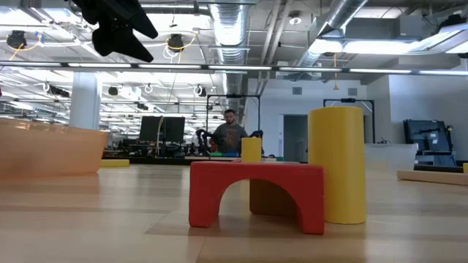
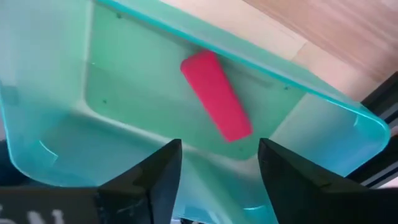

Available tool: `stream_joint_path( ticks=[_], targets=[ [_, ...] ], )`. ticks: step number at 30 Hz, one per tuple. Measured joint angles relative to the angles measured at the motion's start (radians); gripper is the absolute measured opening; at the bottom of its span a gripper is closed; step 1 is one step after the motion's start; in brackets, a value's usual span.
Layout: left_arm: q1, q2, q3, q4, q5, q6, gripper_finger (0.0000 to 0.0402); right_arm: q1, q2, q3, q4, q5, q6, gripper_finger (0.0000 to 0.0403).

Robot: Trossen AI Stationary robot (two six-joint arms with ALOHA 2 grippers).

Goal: Sort & place blocks by color
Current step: Put the red block into the green bin

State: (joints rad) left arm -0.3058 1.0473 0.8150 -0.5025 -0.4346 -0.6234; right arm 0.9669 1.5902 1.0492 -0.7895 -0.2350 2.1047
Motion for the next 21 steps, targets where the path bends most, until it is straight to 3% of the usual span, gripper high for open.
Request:
stream_joint_path(
  ticks=[9,17,21],
  targets=[
    [0.012,0.0,0.0,0.016,0.018,-0.036,0.029,-0.025,-0.121,0.0,-0.027,0.042,-0.074,0.0224],
    [0.022,0.0,0.0,0.189,0.094,0.025,0.029,-0.108,-0.237,0.0,-0.136,0.312,-0.256,0.021],
    [0.009,0.004,0.0,0.165,0.163,-0.032,0.029,-0.187,-0.247,0.0,-0.142,0.369,-0.442,0.021]
  ],
)
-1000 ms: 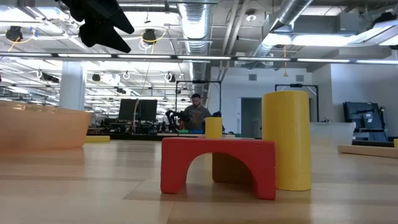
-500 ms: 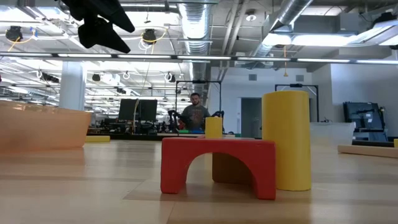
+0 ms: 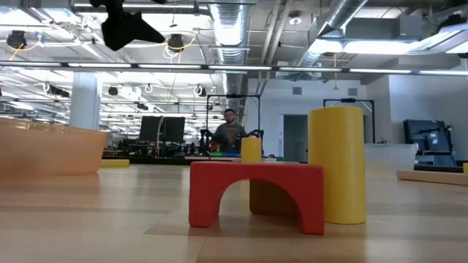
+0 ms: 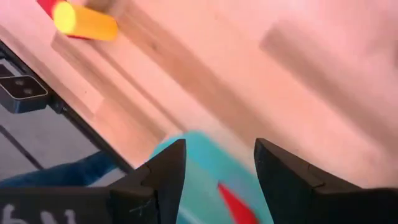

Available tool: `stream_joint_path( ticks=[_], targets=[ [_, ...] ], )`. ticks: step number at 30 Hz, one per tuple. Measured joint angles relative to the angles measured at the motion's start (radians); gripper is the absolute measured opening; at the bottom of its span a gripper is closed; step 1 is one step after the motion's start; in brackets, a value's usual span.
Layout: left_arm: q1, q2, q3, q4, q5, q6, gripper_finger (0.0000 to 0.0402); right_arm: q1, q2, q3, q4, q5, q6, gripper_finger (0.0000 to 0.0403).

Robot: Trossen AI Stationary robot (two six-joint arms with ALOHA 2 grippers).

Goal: Sort & place blocks by color
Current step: Put the red block into the green bin

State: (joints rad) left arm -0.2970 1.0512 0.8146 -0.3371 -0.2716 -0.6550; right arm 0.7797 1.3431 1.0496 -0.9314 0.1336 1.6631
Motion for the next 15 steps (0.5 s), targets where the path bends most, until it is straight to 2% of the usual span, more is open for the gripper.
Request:
stream_joint_path(
  ticks=[3,7,12,15],
  targets=[
    [-0.046,0.029,0.0,-0.056,0.136,-0.116,0.029,-0.07,0.003,0.0,0.0,0.0,-0.154,0.0211],
    [-0.183,0.105,0.0,-0.123,0.301,-0.333,0.029,-0.147,0.003,0.0,0.0,0.0,-0.319,0.0212],
    [-0.377,0.223,0.0,-0.155,0.326,-0.631,0.029,-0.231,0.003,0.0,-0.004,0.0,-0.501,0.0208],
    [-0.448,0.308,0.0,-0.155,0.321,-0.793,0.029,-0.286,0.003,0.0,-0.003,0.0,-0.603,0.0207]
  ],
)
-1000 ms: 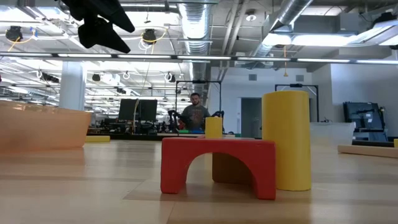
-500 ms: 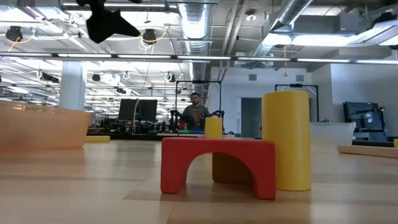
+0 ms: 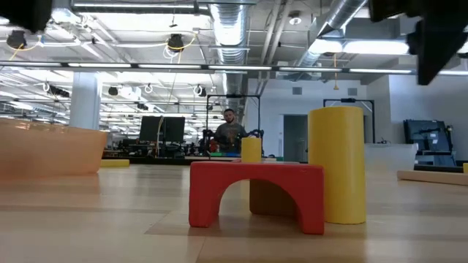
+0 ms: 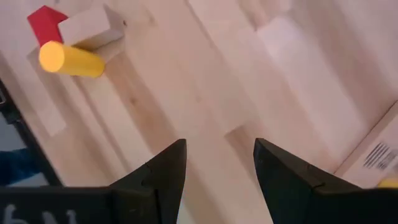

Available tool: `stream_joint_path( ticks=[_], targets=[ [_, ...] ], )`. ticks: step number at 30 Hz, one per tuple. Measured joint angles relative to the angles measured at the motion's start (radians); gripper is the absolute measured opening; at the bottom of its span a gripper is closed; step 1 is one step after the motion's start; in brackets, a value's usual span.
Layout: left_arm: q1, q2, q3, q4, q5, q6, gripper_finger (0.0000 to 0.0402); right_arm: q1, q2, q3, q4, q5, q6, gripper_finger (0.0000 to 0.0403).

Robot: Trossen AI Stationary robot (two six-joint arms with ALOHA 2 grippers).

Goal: Sort & place blocks by color
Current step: Put the red block into the green bin

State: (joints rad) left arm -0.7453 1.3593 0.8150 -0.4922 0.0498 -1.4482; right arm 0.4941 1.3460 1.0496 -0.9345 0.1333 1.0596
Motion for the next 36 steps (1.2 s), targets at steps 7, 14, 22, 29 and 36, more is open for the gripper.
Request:
stream_joint_path(
  ticks=[7,14,22,29,36],
  targets=[
    [-0.06,0.171,0.073,-0.125,-0.055,-0.14,0.029,-0.122,0.0,0.0,0.0,-0.008,-0.169,0.0209],
    [-0.07,0.275,0.177,-0.318,-0.055,-0.139,0.029,-0.192,0.0,0.0,0.0,-0.056,-0.258,0.0203],
    [-0.07,0.387,0.177,-0.28,-0.059,-0.116,0.029,-0.212,0.0,0.0,-0.001,-0.058,-0.283,0.0199],
    [-0.069,0.394,0.179,-0.265,-0.081,-0.083,0.0245,-0.203,0.0,0.0,-0.009,-0.094,-0.283,0.0198],
    [-0.061,0.391,0.178,-0.259,-0.066,-0.043,0.0087,-0.198,0.0,0.0,-0.008,-0.094,-0.282,0.0198]
  ],
)
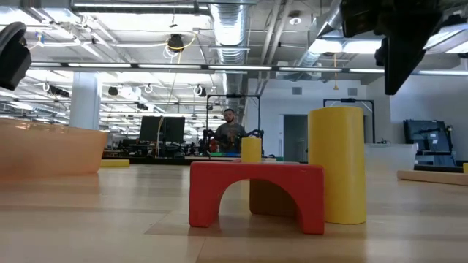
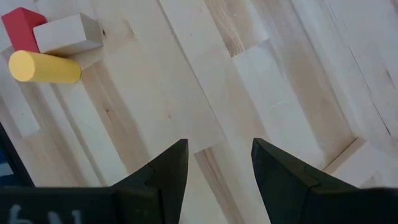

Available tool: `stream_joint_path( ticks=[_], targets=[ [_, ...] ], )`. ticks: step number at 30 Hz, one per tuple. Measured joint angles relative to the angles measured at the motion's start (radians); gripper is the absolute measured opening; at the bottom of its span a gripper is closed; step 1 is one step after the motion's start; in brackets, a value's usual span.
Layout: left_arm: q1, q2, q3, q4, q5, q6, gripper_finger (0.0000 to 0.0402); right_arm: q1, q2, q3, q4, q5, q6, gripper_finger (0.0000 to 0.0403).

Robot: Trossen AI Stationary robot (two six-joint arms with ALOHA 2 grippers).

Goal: Sort & place blocks by color
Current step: Put the red block into the green bin

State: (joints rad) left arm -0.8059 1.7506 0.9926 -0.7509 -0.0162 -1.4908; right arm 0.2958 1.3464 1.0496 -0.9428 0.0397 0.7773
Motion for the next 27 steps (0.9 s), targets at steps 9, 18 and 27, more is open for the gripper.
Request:
stream_joint_path(
  ticks=[9,18,27],
  targets=[
    [0.103,-0.109,0.065,0.008,-0.167,0.184,0.0089,0.019,0.0,0.0,0.003,-0.024,0.011,0.0198],
    [0.339,-0.352,0.079,0.148,-0.466,0.441,0.0089,0.048,0.0,0.0,0.159,-0.012,0.007,0.0198],
    [0.538,-0.364,0.078,0.661,-0.009,0.786,0.0089,0.065,0.0,0.0,0.335,-0.011,-0.156,0.0198]
  ],
)
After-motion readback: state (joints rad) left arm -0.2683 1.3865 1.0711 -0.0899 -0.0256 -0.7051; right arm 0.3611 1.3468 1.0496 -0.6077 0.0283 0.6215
